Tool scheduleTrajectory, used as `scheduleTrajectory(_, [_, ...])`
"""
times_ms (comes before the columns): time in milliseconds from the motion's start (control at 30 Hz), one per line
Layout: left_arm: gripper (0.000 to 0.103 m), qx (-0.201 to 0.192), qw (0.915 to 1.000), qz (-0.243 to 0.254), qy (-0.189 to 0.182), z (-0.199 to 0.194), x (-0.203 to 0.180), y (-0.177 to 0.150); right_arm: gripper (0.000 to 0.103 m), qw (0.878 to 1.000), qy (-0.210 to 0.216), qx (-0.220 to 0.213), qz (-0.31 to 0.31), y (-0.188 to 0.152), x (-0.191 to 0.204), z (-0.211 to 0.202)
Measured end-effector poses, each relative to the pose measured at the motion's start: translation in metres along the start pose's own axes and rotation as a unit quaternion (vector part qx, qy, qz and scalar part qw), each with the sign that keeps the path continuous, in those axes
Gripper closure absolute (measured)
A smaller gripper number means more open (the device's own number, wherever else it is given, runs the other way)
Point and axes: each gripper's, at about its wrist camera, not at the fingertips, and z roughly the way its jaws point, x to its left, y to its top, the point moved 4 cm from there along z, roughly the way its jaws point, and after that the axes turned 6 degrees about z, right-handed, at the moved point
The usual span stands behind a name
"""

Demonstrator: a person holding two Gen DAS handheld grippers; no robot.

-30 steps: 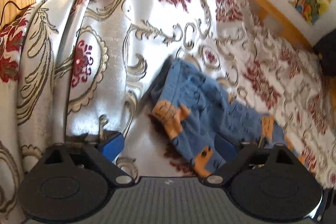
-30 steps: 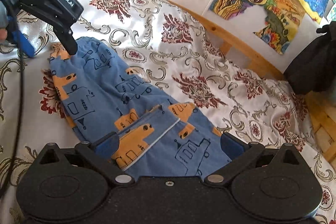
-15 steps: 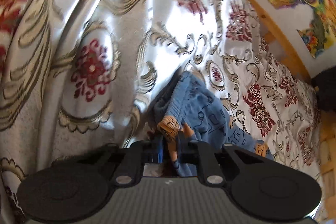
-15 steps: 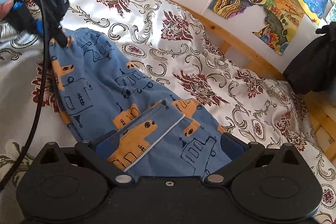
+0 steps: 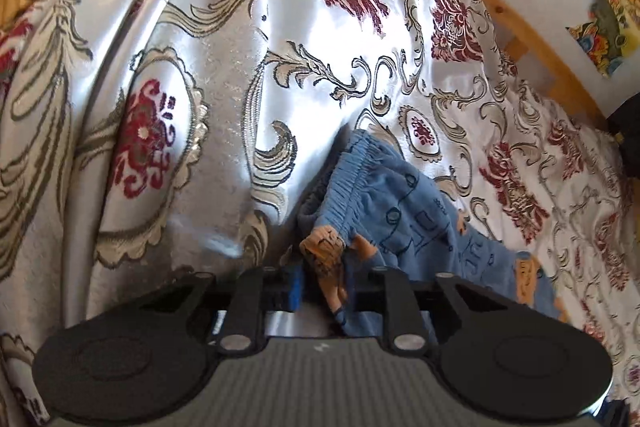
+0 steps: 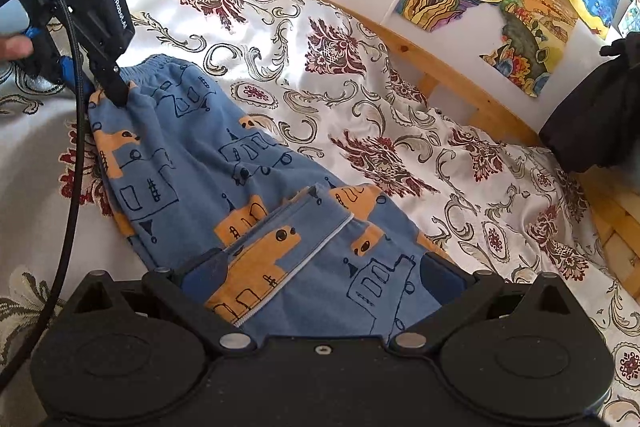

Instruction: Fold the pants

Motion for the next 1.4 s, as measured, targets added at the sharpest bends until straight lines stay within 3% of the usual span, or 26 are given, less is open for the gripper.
scheduleTrajectory(167, [0.060,-0.004,0.9993,-0.027,-0.027,0.004,0.005,0.000,0.001,1.000,0.000,0.001,0.004,-0.001,0.000,0.000])
scheduleTrajectory(333, [0.058,-0.015,0.9955,-0.079,-0.050,0.011,0.015,0.005,0.001,1.000,0.001,0.002,0.005,0.000,0.000,0.000])
scheduleTrajectory(467, [0.072,-0.021,0.9921,-0.112,-0.052,0.014,0.024,0.005,0.001,1.000,0.001,0.003,0.008,0.000,0.000,0.000])
scheduleTrajectory(567, [0.076,-0.017,0.9895,-0.132,-0.056,0.016,0.029,0.005,0.001,1.000,0.000,0.003,0.008,0.000,0.000,0.001])
scheduleTrajectory(667, [0.084,-0.014,0.9921,-0.117,-0.041,0.017,0.023,0.005,0.001,1.000,-0.002,0.004,0.005,0.000,0.000,0.001])
scheduleTrajectory(867, [0.087,-0.021,0.9957,-0.085,-0.029,0.011,0.008,0.009,0.001,1.000,0.000,0.007,0.016,0.009,-0.010,-0.002])
scheduleTrajectory(1033, [0.087,-0.060,0.9975,-0.019,-0.032,-0.012,-0.016,0.016,0.001,0.998,0.025,-0.012,0.062,0.027,-0.054,-0.022])
scheduleTrajectory(1167, [0.087,-0.101,0.9915,0.063,-0.052,-0.038,-0.051,0.016,0.001,0.993,0.073,-0.013,0.089,0.033,-0.097,-0.038])
scheduleTrajectory(1300, [0.087,-0.135,0.9757,0.166,-0.047,-0.062,-0.100,0.006,0.001,0.989,0.109,-0.006,0.102,0.029,-0.138,-0.053])
scheduleTrajectory(1400, [0.087,-0.151,0.9579,0.242,-0.036,-0.076,-0.142,-0.009,0.001,0.987,0.095,0.000,0.132,0.024,-0.170,-0.061])
